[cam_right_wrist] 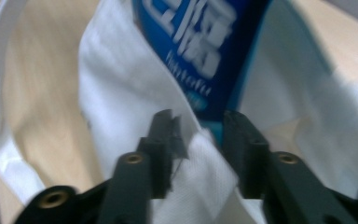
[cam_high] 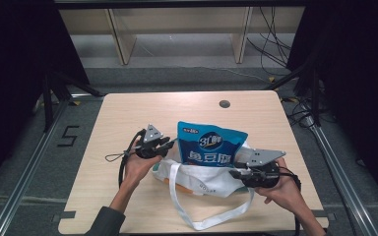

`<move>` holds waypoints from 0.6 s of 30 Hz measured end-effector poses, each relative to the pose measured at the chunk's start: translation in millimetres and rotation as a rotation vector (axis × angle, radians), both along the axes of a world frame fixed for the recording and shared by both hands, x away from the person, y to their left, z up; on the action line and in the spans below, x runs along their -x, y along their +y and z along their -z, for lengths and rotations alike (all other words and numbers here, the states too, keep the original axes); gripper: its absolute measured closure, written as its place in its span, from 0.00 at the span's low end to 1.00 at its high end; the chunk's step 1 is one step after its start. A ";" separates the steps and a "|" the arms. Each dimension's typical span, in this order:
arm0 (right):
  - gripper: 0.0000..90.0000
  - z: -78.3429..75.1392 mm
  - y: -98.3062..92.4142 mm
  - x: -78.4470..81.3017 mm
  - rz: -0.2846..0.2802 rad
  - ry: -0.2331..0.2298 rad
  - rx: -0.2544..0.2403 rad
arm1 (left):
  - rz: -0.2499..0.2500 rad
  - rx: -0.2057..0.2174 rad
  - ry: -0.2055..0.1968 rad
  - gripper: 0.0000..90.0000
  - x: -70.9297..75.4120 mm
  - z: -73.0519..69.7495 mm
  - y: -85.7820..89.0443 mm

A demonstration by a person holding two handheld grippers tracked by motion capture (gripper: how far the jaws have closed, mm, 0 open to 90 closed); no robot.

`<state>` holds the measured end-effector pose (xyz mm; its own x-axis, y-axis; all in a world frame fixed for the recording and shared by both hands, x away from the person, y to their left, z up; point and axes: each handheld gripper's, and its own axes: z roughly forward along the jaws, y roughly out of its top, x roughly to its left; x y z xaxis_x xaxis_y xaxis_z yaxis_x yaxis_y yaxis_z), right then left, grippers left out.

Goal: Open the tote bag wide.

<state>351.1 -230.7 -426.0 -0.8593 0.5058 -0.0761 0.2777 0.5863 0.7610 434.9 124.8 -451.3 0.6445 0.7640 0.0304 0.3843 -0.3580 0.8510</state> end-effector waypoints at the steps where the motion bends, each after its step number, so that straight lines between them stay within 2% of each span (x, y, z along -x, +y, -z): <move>1: 0.84 1.6 -0.9 2.6 -0.009 0.013 0.027 | -0.005 -0.004 0.012 0.87 -3.2 1.1 1.8; 2: 0.86 2.9 -0.9 4.0 -0.019 0.014 0.046 | -0.022 0.033 0.023 0.88 -9.1 4.9 2.8; 3: 0.87 5.7 0.3 7.1 -0.043 0.029 0.065 | -0.032 0.036 0.033 0.90 -12.4 6.5 4.1; 4: 0.87 7.8 1.4 9.4 -0.053 0.044 0.081 | -0.043 0.016 0.048 0.92 -16.5 8.9 6.7; 5: 0.87 11.4 3.1 12.5 -0.067 0.054 0.104 | -0.051 0.013 0.058 0.92 -21.0 12.3 8.5; 6: 0.88 15.9 5.1 16.2 -0.075 0.060 0.118 | -0.053 0.032 0.072 0.93 -25.3 16.6 10.1; 7: 0.88 20.6 6.4 19.3 -0.088 0.070 0.134 | -0.060 0.034 0.084 0.93 -28.8 20.5 10.6; 9: 0.88 32.5 8.4 25.7 -0.107 0.106 0.150 | -0.071 0.017 0.101 0.93 -33.9 29.0 9.7; 10: 0.88 40.3 9.0 26.6 -0.142 0.121 0.160 | -0.074 0.000 0.111 0.93 -35.9 32.7 8.7; 11: 0.88 48.5 9.2 29.8 -0.121 0.138 0.162 | -0.078 -0.020 0.116 0.93 -38.1 37.1 6.6; 12: 0.88 55.6 10.5 31.1 -0.108 0.137 0.175 | -0.057 -0.079 0.136 0.93 -40.7 40.8 6.8; 13: 0.89 60.3 11.8 32.0 -0.113 0.143 0.173 | -0.060 -0.117 0.148 0.92 -42.0 47.3 4.3; 14: 0.89 63.2 13.7 32.2 -0.124 0.137 0.180 | -0.060 -0.127 0.174 0.91 -42.8 55.8 2.7; 15: 0.89 63.4 14.4 33.3 -0.119 0.128 0.182 | -0.063 -0.109 0.192 0.91 -42.7 63.0 3.0; 16: 0.89 63.0 14.8 35.7 -0.091 0.137 0.190 | -0.080 -0.086 0.201 0.90 -41.8 63.3 4.7; 17: 0.88 63.4 14.5 35.4 -0.103 0.116 0.182 | -0.086 -0.095 0.194 0.88 -40.7 59.2 5.6; 18: 0.86 62.9 14.1 35.4 -0.106 0.117 0.185 | -0.086 -0.105 0.169 0.85 -38.8 53.1 6.4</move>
